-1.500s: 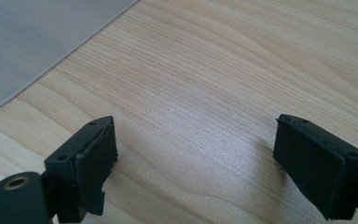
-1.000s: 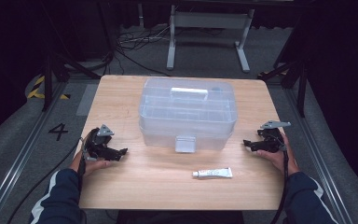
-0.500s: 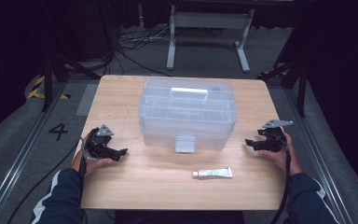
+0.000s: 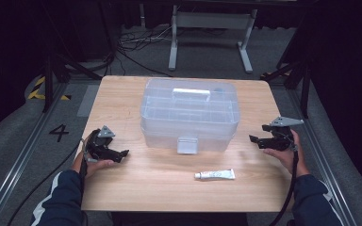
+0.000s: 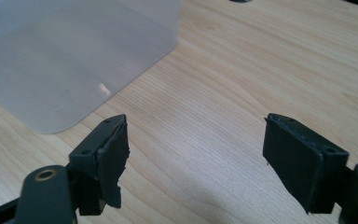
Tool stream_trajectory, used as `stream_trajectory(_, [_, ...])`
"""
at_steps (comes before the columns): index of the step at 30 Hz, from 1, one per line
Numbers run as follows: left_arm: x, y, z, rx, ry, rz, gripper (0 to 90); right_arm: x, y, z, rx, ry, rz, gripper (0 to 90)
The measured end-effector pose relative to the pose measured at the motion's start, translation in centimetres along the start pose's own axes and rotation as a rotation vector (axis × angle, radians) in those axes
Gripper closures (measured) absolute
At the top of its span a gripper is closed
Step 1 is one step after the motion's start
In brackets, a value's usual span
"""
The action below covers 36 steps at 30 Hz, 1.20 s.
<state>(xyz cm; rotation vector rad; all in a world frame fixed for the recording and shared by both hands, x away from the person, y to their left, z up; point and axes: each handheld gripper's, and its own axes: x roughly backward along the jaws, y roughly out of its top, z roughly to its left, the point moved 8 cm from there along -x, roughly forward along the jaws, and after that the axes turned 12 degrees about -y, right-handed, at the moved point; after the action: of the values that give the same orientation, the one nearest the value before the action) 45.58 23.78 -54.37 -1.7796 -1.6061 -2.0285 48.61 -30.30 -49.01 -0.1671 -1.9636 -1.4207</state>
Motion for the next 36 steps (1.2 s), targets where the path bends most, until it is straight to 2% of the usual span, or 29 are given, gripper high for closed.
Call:
stream_trajectory(7, [0.0, 0.0, 0.0, -0.001, 0.001, 0.001, 0.2, 1.1, 1.1, 0.1, 0.01, -0.003, -0.04, 24.7])
stream_trajectory(21, [0.0, 0.0, 0.0, -0.001, 0.001, 0.001, 0.2, 2.0, 2.6, 1.0, 0.028, 0.003, -0.085, 25.0])
stream_trajectory(36, [0.0, 0.0, 0.0, -0.001, 0.001, 0.001, 0.2, 3.6, 5.6, 1.2, 0.044, 0.005, -0.163, 26.4])
